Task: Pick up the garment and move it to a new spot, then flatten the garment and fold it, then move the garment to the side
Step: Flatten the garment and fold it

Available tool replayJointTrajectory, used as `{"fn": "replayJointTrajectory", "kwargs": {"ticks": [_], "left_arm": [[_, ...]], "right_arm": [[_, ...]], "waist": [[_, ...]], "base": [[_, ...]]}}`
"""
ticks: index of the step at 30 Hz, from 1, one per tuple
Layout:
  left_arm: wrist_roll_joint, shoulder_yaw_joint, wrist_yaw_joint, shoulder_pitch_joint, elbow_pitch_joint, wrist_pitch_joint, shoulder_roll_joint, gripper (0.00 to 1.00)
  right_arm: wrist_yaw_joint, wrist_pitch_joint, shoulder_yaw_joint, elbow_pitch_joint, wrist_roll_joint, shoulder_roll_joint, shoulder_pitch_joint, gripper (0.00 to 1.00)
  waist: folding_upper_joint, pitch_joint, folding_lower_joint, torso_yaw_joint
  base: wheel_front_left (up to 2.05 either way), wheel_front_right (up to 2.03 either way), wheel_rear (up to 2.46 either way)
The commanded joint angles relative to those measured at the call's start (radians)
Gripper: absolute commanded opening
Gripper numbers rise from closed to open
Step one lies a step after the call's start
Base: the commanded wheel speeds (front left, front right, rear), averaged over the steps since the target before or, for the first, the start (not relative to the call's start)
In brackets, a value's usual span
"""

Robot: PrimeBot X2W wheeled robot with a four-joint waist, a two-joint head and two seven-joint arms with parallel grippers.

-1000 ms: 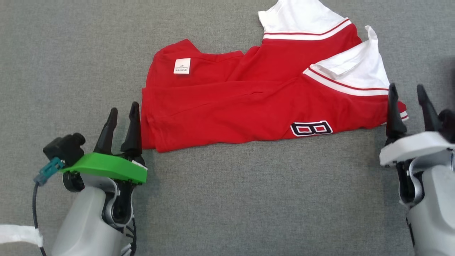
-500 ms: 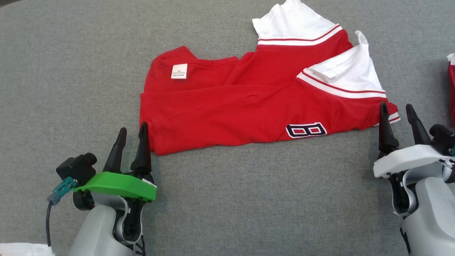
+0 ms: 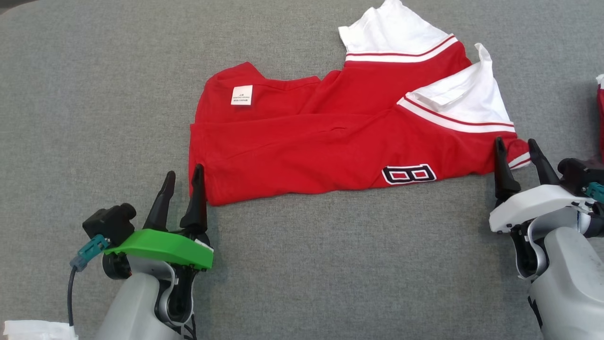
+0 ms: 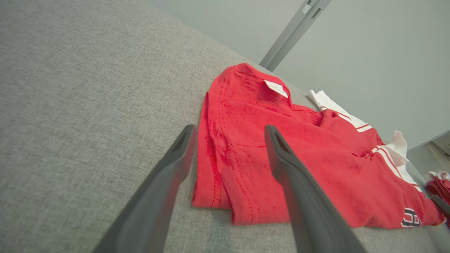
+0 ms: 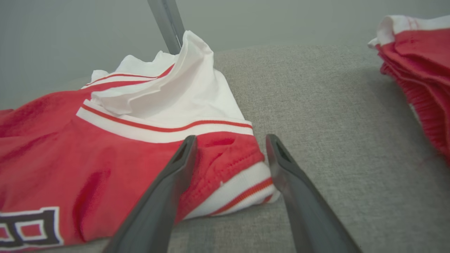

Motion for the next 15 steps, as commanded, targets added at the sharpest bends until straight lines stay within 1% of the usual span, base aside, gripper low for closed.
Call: {"fn": "replayJointTrajectory", "kwargs": {"ticks": [1, 2, 9, 15], "left_arm": [[-0.002, 0.002, 0.002, -0.007, 0.004, 0.0, 0.007, 1.0], [-0.004, -0.002, 0.002, -0.007, 0.005, 0.0, 0.008, 1.0], [-0.015, -0.008, 0.002, 0.004, 0.011, 0.0, 0.015, 1.0], [-0.016, -0.01, 0.002, 0.018, 0.018, 0.0, 0.012, 1.0]], "right_arm": [[-0.001, -0.003, 0.001, 0.005, 0.004, -0.002, -0.006, 0.09], [-0.001, -0.003, 0.004, 0.009, 0.006, -0.003, -0.008, 0.0], [-0.001, -0.003, 0.017, 0.025, 0.027, -0.01, 0.016, 0.0], [-0.001, -0.003, 0.002, -0.013, 0.029, -0.007, 0.051, 0.0]], "waist": [[0.009, -0.001, 0.0, 0.001], [0.009, -0.003, 0.0, 0.001], [0.009, -0.02, 0.0, -0.001], [0.009, -0.038, 0.0, -0.007]], "base": [[0.0, 0.0, 0.0], [0.0, 0.0, 0.0], [0.0, 0.0, 0.0], [0.0, 0.0, 0.0]]}}
